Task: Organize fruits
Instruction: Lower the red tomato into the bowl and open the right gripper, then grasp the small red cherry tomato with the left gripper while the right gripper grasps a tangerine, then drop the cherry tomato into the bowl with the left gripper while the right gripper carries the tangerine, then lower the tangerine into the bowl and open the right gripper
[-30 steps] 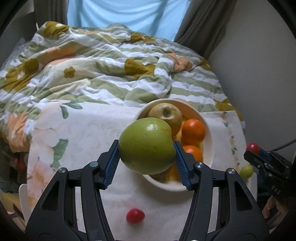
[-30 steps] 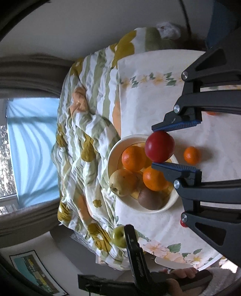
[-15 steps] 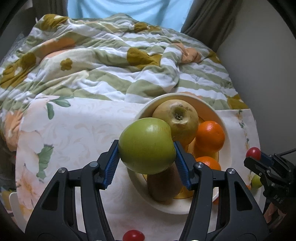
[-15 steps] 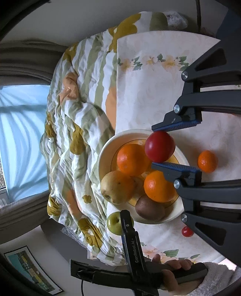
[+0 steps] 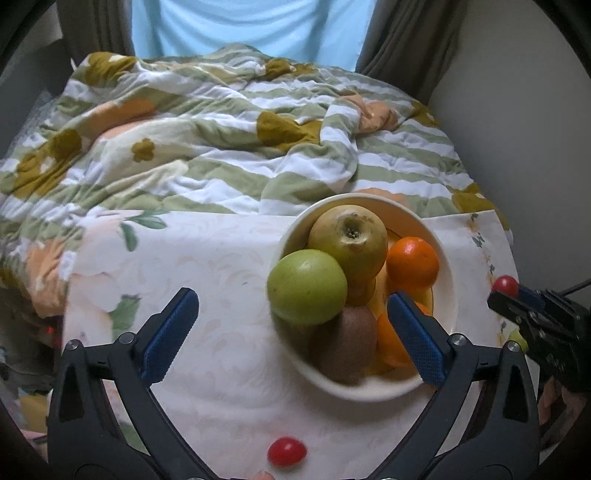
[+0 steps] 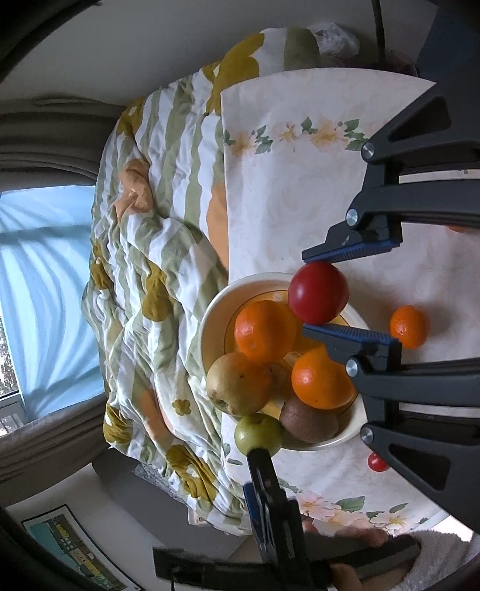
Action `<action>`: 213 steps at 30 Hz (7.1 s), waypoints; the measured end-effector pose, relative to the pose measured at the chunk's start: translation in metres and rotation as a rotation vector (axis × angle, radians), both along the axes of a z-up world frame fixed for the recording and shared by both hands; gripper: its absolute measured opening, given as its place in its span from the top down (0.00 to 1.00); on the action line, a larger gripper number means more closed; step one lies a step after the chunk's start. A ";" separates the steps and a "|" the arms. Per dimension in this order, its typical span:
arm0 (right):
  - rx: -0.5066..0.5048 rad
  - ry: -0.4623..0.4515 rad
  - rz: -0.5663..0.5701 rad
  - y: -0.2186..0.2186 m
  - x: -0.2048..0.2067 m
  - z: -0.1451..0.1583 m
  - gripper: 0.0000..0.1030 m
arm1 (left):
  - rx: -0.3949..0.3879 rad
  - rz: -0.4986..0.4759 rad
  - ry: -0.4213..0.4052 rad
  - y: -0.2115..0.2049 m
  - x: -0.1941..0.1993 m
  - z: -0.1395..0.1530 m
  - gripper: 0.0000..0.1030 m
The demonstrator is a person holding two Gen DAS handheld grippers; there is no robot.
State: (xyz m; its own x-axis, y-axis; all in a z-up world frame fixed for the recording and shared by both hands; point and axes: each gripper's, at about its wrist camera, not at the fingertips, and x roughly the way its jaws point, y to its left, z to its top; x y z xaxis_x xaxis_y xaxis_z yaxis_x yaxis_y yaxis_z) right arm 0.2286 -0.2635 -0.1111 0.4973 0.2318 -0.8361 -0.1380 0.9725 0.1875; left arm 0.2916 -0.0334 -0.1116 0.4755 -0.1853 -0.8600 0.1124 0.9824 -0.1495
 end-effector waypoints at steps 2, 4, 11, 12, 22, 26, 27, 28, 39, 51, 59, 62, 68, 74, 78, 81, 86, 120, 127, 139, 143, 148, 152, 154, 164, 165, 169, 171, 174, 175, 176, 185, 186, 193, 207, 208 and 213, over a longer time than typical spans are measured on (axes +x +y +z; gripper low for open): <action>0.007 -0.001 0.004 0.002 0.002 0.002 0.71 | 0.011 0.009 -0.008 0.007 -0.009 0.008 0.00; 0.012 -0.004 0.015 0.006 0.004 0.003 0.71 | 0.029 0.027 -0.013 0.014 -0.018 0.014 0.00; 0.021 0.007 0.037 0.027 0.015 -0.006 0.71 | 0.041 0.071 0.013 0.029 -0.046 0.017 0.00; 0.025 0.012 0.036 0.029 0.017 -0.008 0.71 | 0.047 0.077 0.014 0.031 -0.050 0.017 0.00; 0.049 0.065 -0.002 0.030 0.026 -0.033 0.71 | 0.015 0.095 0.013 0.042 -0.065 0.009 0.00; 0.053 0.069 0.000 0.029 0.027 -0.035 0.71 | 0.011 0.095 0.014 0.042 -0.066 0.007 0.00; 0.057 0.071 0.004 0.028 0.028 -0.035 0.71 | 0.011 0.097 0.015 0.042 -0.067 0.007 0.00; 0.060 0.068 0.002 0.028 0.028 -0.036 0.70 | 0.006 0.098 0.017 0.042 -0.068 0.006 0.00; 0.109 -0.007 0.015 0.029 0.016 -0.019 0.05 | 0.018 0.113 0.000 0.044 -0.079 0.015 0.00; 0.044 -0.103 -0.024 0.022 -0.027 0.030 0.00 | 0.039 0.095 -0.066 0.052 -0.107 0.050 0.00; -0.043 -0.156 -0.048 0.012 -0.077 0.064 0.00 | 0.036 0.055 -0.123 0.050 -0.135 0.072 0.00; -0.047 -0.159 -0.061 0.010 -0.094 0.067 0.00 | 0.037 0.031 -0.124 0.046 -0.146 0.070 0.00; -0.091 -0.151 -0.127 0.004 -0.124 0.060 0.00 | 0.036 -0.004 -0.111 0.037 -0.163 0.054 0.00; -0.102 -0.115 -0.158 -0.013 -0.139 0.030 0.00 | 0.048 -0.003 -0.060 0.020 -0.173 0.021 0.00; -0.102 -0.088 -0.159 -0.023 -0.142 0.008 0.00 | 0.059 0.008 -0.043 0.006 -0.175 -0.003 0.00; -0.117 -0.078 -0.143 -0.027 -0.142 -0.007 0.00 | 0.062 0.024 -0.029 -0.001 -0.173 -0.018 0.05; -0.160 -0.044 -0.079 -0.033 -0.138 -0.031 0.00 | 0.068 0.077 0.000 -0.005 -0.162 -0.044 0.08; -0.175 0.067 -0.028 -0.044 -0.092 -0.076 0.49 | 0.062 0.111 0.114 0.000 -0.130 -0.084 0.60; -0.194 0.058 -0.036 -0.043 -0.091 -0.075 0.67 | 0.060 0.125 0.115 0.000 -0.135 -0.081 0.60; -0.167 -0.008 0.017 -0.038 -0.095 -0.037 0.67 | 0.057 0.138 0.055 -0.004 -0.148 -0.038 0.60; -0.153 -0.036 0.034 -0.038 -0.095 -0.018 0.67 | 0.056 0.142 0.020 -0.007 -0.152 -0.013 0.60; -0.123 -0.063 0.065 -0.035 -0.089 0.007 0.67 | 0.050 0.145 -0.027 -0.011 -0.153 0.016 0.60; -0.104 -0.077 0.094 -0.030 -0.079 0.022 0.67 | 0.027 0.134 -0.063 -0.017 -0.145 0.034 0.60; -0.109 -0.088 0.103 -0.026 -0.073 0.029 0.67 | 0.018 0.118 -0.075 -0.021 -0.135 0.040 0.60; -0.096 -0.108 0.049 -0.019 -0.049 0.049 0.67 | -0.012 -0.018 -0.076 -0.047 -0.073 0.041 0.60; -0.095 -0.107 0.040 -0.019 -0.047 0.049 0.67 | -0.010 -0.030 -0.073 -0.049 -0.068 0.040 0.60; -0.097 -0.095 0.005 -0.018 -0.041 0.047 0.67 | -0.008 -0.090 -0.048 -0.061 -0.043 0.029 0.60; -0.096 -0.087 -0.014 -0.020 -0.038 0.044 0.67 | 0.000 -0.118 -0.035 -0.067 -0.033 0.023 0.60; -0.096 -0.076 -0.044 -0.022 -0.035 0.040 0.67 | 0.011 -0.160 -0.012 -0.075 -0.019 0.010 0.60; -0.097 -0.073 -0.055 -0.024 -0.034 0.038 0.67 | 0.016 -0.172 -0.003 -0.077 -0.015 0.006 0.60; -0.098 -0.070 -0.067 -0.025 -0.034 0.037 0.67 | 0.022 -0.183 0.004 -0.079 -0.012 0.002 0.60; -0.089 -0.028 -0.138 -0.030 -0.029 0.021 0.67 | 0.074 -0.257 0.034 -0.093 0.010 -0.023 0.60; -0.087 -0.024 -0.148 -0.031 -0.029 0.019 0.67 | 0.078 -0.262 0.039 -0.093 0.011 -0.023 0.60; -0.081 -0.019 -0.174 -0.031 -0.027 0.020 0.67 | 0.050 -0.275 0.039 -0.086 0.007 -0.014 0.58; -0.060 -0.040 -0.038 0.015 -0.002 0.031 0.67 | 0.057 -0.147 0.040 -0.018 -0.022 0.005 0.00; -0.054 -0.037 -0.021 0.021 0.001 0.029 0.67 | 0.053 -0.139 0.044 -0.012 -0.024 0.005 0.00; -0.009 -0.020 0.060 0.048 0.018 0.011 0.67 | 0.057 -0.085 0.052 0.016 -0.039 0.001 0.00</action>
